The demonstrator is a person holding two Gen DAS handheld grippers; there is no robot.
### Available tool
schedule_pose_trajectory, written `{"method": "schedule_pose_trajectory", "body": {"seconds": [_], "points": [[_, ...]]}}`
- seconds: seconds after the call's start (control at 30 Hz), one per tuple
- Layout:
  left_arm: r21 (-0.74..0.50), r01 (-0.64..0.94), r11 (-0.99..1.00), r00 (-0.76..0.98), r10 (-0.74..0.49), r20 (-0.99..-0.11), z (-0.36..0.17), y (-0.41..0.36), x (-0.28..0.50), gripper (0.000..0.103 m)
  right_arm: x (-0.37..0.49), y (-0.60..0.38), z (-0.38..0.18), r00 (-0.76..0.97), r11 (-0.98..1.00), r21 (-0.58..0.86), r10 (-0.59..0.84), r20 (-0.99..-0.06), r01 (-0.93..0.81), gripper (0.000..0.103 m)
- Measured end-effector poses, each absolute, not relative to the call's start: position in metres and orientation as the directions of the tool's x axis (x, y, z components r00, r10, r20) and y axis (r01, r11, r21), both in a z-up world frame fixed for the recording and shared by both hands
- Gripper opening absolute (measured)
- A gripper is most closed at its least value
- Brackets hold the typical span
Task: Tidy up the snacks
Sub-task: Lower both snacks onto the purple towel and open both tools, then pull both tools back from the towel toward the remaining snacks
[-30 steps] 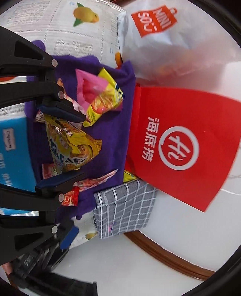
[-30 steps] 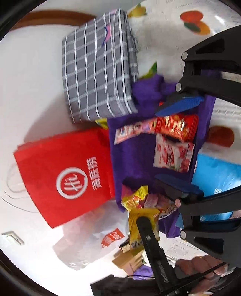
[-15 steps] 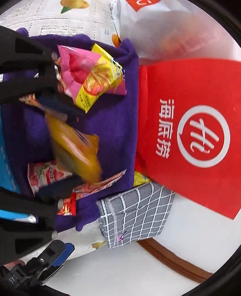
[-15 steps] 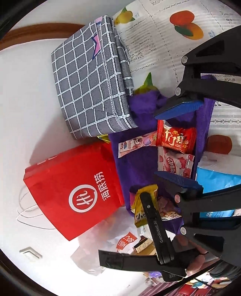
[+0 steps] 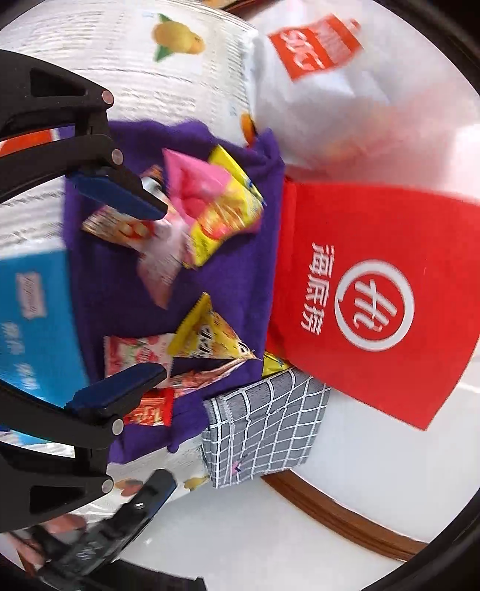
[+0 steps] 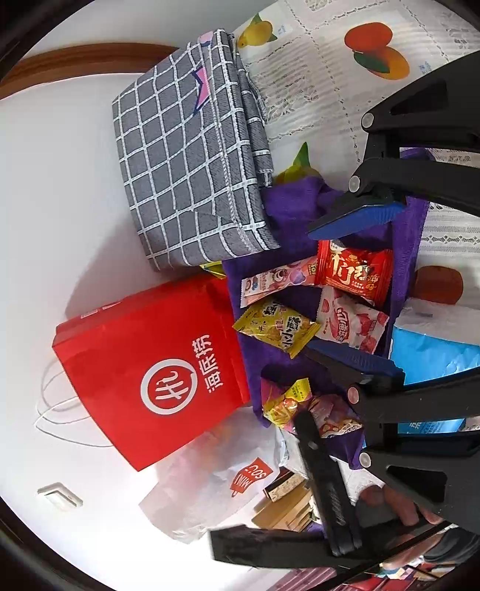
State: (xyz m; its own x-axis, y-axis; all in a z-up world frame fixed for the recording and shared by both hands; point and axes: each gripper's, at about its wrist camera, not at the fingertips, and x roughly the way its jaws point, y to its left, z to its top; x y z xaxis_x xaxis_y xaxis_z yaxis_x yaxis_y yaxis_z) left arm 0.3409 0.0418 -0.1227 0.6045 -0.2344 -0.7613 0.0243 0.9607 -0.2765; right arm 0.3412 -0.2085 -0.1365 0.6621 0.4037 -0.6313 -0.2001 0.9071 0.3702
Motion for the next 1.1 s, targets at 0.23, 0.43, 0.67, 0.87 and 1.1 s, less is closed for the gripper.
{"method": "schedule_pose_trajectory", "body": {"seconds": [0.23,0.43,0.67,0.87,1.1], "points": [[-0.312,-0.016,0.950,0.664,-0.223,-0.713,-0.127,0.075,0.300,0.078,0.336,-0.203,-0.131,0.677,0.910,0.354,0.400,-0.618,-0.215,0.051],[-0.348,-0.033,0.937,0.694,-0.229,-0.683,-0.141,0.090,0.287,0.078,0.331,-0.187,-0.129,0.687,0.924,0.294,0.380,-0.619,-0.247,0.046],[-0.348,-0.044,0.937,0.711,-0.215,-0.669,-0.140,0.095,0.280,0.078,0.326,-0.167,-0.131,0.687,0.928,0.231,0.372,-0.624,-0.292,0.040],[-0.349,-0.046,0.936,0.729,-0.207,-0.652,-0.136,0.097,0.273,0.078,0.319,-0.160,-0.128,0.704,0.924,0.222,0.382,-0.599,-0.312,0.039],[-0.309,-0.036,0.950,0.741,-0.182,-0.646,-0.131,0.095,0.272,0.078,0.311,-0.158,-0.122,0.722,0.913,0.229,0.407,-0.560,-0.337,0.039]]}}
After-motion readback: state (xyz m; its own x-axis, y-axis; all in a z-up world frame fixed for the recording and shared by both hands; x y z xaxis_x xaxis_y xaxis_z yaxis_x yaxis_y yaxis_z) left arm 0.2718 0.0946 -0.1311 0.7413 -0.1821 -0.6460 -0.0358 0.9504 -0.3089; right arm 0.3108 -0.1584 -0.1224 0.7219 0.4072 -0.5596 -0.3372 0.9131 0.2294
